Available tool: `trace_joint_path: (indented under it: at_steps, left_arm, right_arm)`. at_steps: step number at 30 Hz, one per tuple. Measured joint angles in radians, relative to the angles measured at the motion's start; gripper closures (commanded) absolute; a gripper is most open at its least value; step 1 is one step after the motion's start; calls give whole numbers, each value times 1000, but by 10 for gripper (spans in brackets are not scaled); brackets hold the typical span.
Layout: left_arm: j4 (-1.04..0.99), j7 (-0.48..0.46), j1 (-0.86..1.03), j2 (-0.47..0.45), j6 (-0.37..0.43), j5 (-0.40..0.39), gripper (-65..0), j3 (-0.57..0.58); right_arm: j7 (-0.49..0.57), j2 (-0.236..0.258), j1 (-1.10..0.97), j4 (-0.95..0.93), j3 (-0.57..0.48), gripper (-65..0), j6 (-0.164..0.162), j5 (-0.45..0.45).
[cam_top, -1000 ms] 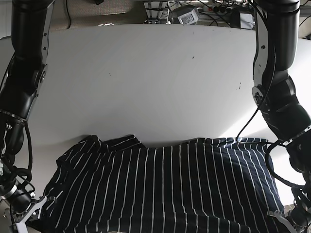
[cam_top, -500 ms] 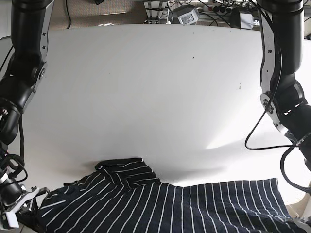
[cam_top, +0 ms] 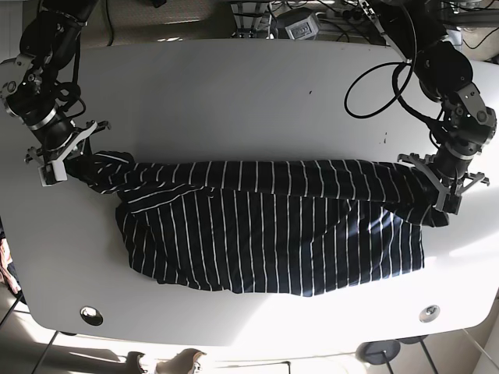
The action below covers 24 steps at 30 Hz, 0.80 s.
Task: Fold the T-shirt properly
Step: 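Lay the shirt flat with both grippers, pulling its edge taut, then release the shirt edge and open both grippers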
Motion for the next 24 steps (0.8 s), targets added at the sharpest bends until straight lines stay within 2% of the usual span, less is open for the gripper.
trace_joint_path:
  at_steps: [1,3,6,8,15,19,23,24]
  left_arm:
    - [14,0,50,16,0,-4,0,-5]
    - [52,-5,182,47,1,-8,0,-20]
    - [57,-5,310,96,0,-15,0,-64]
    - [57,-64,354,117,0,-14,0,-110]
    - [26,-85,347,111,0,-11,0,-111]
    - [21,-74,312,71,-3,-18,0,-114]
    - [15,-64,281,70,-3,-5,0,-114]
    - [4,-64,268,69,-2,-6,-31,-111]
  right_arm:
    - [8,0,-32,3,13,-19,3,2]
    - [8,-2,-110,6,51,-19,34,8]
    - [8,-1,-191,6,97,-19,34,4]
    - [8,-2,-227,6,109,-19,35,8]
    - [18,-2,-236,-62,109,-19,35,7]
    - [8,0,-228,-81,108,-19,38,8]
    - [24,5,-145,-116,37,-19,37,8]
    - [22,4,-122,-135,24,-19,37,7]
